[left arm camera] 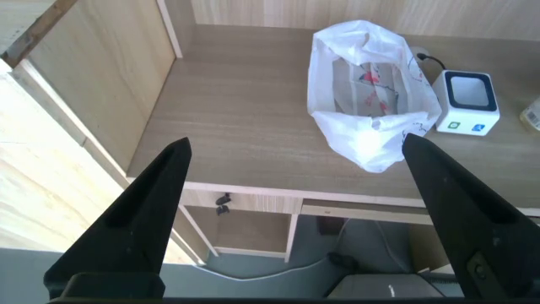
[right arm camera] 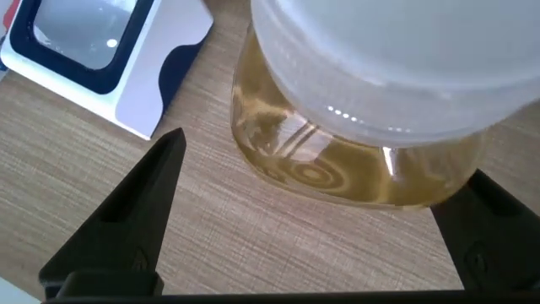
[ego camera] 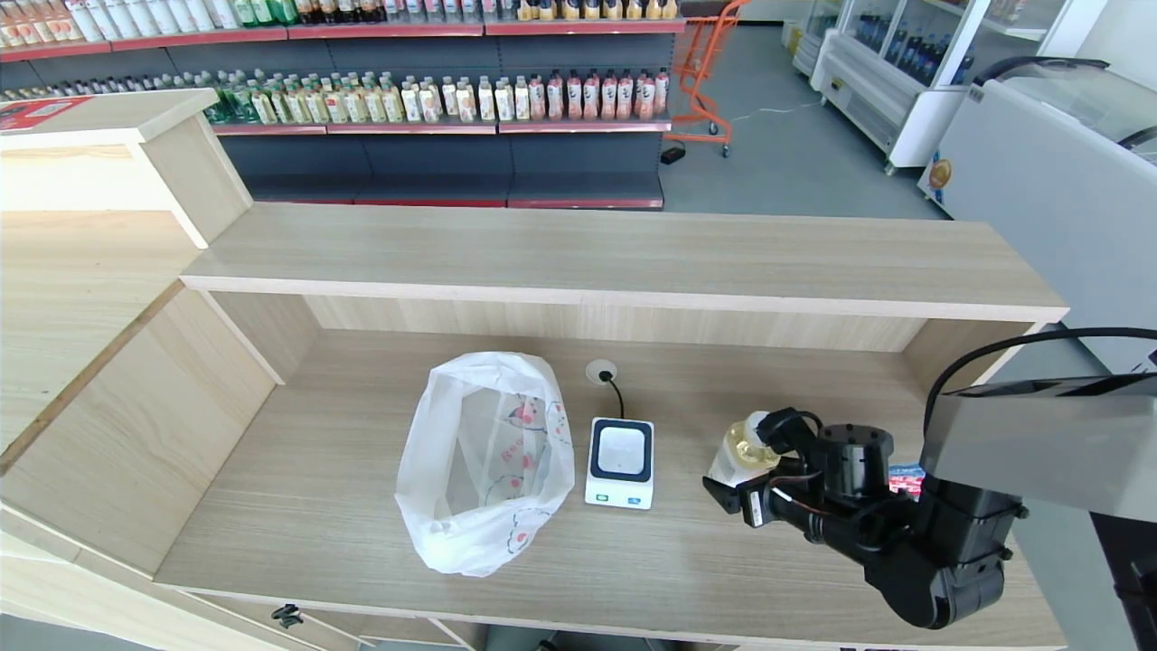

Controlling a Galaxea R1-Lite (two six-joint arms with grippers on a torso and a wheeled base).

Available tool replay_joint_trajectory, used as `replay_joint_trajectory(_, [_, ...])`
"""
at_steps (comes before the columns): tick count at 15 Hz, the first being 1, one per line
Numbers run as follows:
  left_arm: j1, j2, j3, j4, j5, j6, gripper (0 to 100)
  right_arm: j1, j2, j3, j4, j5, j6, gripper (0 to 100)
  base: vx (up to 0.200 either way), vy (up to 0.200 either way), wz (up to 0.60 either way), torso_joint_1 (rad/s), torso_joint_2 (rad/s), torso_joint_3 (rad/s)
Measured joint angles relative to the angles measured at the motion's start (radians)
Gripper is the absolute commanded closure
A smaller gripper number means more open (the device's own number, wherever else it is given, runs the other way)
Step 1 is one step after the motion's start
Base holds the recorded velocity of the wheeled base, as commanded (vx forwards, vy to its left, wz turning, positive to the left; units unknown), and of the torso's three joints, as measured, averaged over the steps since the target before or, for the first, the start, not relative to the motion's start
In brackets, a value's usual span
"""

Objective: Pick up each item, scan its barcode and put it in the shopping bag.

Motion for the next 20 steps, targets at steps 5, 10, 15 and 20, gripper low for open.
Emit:
replay_joint_trajectory(5, [0.0,0.0,0.0,0.0,0.0,0.0,0,0.018,0.062,-0.069,-0.076,-0.004,-0.001,0,0.0,0.0,0.0,0.0,0.0,0.0])
replay_joint_trajectory(10, [0.0,0.0,0.0,0.0,0.0,0.0,0,0.022,0.099,-0.182,-0.074,0.001,-0.009,0,0.0,0.0,0.0,0.0,0.0,0.0])
replay_joint_trajectory(15, [0.0,0.0,0.0,0.0,0.0,0.0,0,0.027,0.121,-0.228,-0.072,0.0,-0.01,100,0.0,0.0,0.0,0.0,0.0,0.0])
replay_joint_trajectory(20, [0.0,0.0,0.0,0.0,0.0,0.0,0,0.016,0.107,-0.243,-0.073,0.001,-0.028,100,0.0,0.0,0.0,0.0,0.0,0.0])
